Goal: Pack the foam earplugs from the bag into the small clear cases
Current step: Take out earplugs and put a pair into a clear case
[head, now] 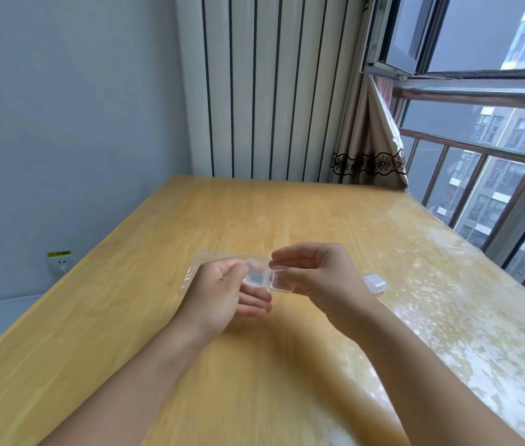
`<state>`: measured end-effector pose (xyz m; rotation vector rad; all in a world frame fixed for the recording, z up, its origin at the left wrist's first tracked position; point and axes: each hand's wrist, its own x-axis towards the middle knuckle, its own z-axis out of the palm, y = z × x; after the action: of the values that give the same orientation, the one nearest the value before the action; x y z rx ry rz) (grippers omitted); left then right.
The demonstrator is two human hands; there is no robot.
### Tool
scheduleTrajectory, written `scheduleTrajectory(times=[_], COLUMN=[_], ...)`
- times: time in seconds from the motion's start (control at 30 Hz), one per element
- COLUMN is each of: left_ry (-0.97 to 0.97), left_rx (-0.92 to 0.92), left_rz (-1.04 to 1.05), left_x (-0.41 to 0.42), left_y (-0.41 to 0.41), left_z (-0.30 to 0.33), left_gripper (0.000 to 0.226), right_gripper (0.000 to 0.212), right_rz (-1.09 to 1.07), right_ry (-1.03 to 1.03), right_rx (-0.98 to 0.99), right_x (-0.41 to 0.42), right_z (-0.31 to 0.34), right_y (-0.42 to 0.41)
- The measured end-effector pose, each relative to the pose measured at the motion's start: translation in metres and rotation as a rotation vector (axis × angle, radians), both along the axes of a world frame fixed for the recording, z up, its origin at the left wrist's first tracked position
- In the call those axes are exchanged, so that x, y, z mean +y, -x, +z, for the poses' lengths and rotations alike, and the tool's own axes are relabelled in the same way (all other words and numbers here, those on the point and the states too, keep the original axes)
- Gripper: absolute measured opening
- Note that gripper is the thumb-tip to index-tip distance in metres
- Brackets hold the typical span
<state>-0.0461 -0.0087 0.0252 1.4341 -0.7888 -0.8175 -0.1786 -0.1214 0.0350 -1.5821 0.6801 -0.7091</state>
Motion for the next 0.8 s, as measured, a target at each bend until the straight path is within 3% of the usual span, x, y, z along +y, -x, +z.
scheduleTrajectory(times=[0.1,0.3,0.43,0.53,0.63,0.7,0.8], left_ry=[-0.073,-0.322,-0.302,-0.101,-0.107,-0.254,-0.267], left_rx=[0.020,-0.461,-0.475,-0.484,-0.755,-0.898,-0.858], left_rz=[0.000,-0.223,-0.170,0.115,0.392,0.293,0.150], left_x=[0.002,0.016,0.015,0.008,0.005,0.001,-0.006], left_y=[-0.006,-0.017,-0.016,-0.025,-0.039,-0.043,-0.046], left_z=[0.000,-0.005,-0.004,-0.004,-0.012,-0.021,-0.032], left_gripper=[0.024,0.012,0.014,0.005,0.024,0.049,0.058], right_gripper=[0.028,0.026,0.017,0.006,0.013,0.013,0.015], right_rz=[0.153,0.303,0.078,-0.209,-0.171,-0.110,-0.090], right_ry=[-0.167,-0.003,0.339,0.539,0.571,0.586,0.566], right_rx=[0.045,0.319,0.388,0.369,0.441,0.501,0.502], right_x=[-0.008,-0.013,-0.012,-0.019,-0.024,-0.023,-0.026], right_z=[-0.002,-0.008,-0.010,-0.020,-0.030,-0.036,-0.036], right_y=[0.007,0.013,0.004,-0.005,-0.015,-0.023,-0.037])
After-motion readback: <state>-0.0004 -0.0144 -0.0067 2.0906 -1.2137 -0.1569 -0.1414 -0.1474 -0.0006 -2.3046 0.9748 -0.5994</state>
